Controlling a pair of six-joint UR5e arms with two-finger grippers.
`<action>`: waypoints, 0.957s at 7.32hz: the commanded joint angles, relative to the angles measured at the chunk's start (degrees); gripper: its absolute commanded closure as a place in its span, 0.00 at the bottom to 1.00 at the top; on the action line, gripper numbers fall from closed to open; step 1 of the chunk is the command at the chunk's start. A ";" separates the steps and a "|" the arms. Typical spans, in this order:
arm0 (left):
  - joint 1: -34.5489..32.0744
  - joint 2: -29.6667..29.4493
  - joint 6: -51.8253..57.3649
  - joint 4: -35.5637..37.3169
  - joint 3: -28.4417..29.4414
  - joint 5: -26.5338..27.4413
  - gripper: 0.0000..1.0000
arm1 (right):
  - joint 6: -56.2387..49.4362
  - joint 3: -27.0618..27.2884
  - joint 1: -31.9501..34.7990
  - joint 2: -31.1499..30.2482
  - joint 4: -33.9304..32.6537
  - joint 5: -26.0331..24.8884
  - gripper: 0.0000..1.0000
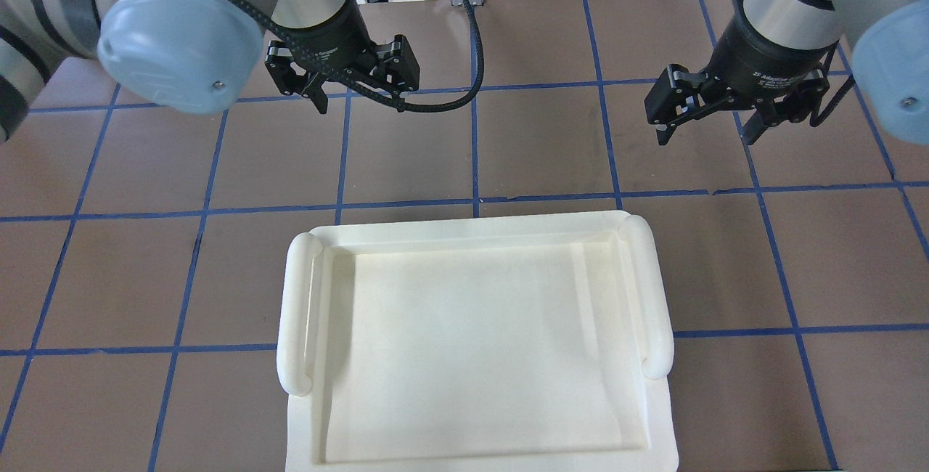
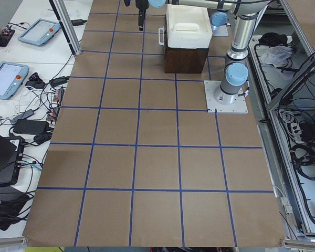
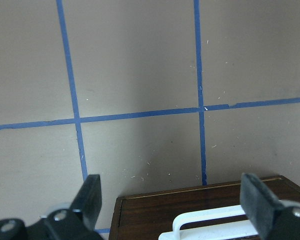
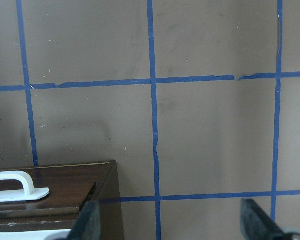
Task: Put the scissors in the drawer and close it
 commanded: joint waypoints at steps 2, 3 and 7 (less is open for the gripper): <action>6.70 4.55 5.65 2.96 -4.81 0.52 0.00 | 0.04 -0.01 -0.04 -0.17 0.00 -0.16 0.00; 7.94 2.89 6.29 1.82 -2.62 0.43 0.00 | 0.04 -0.01 -0.04 -0.34 0.00 -0.16 0.00; 6.55 1.03 4.98 -5.48 1.97 0.52 0.00 | 0.04 -0.01 -0.04 -0.61 0.00 -0.07 0.00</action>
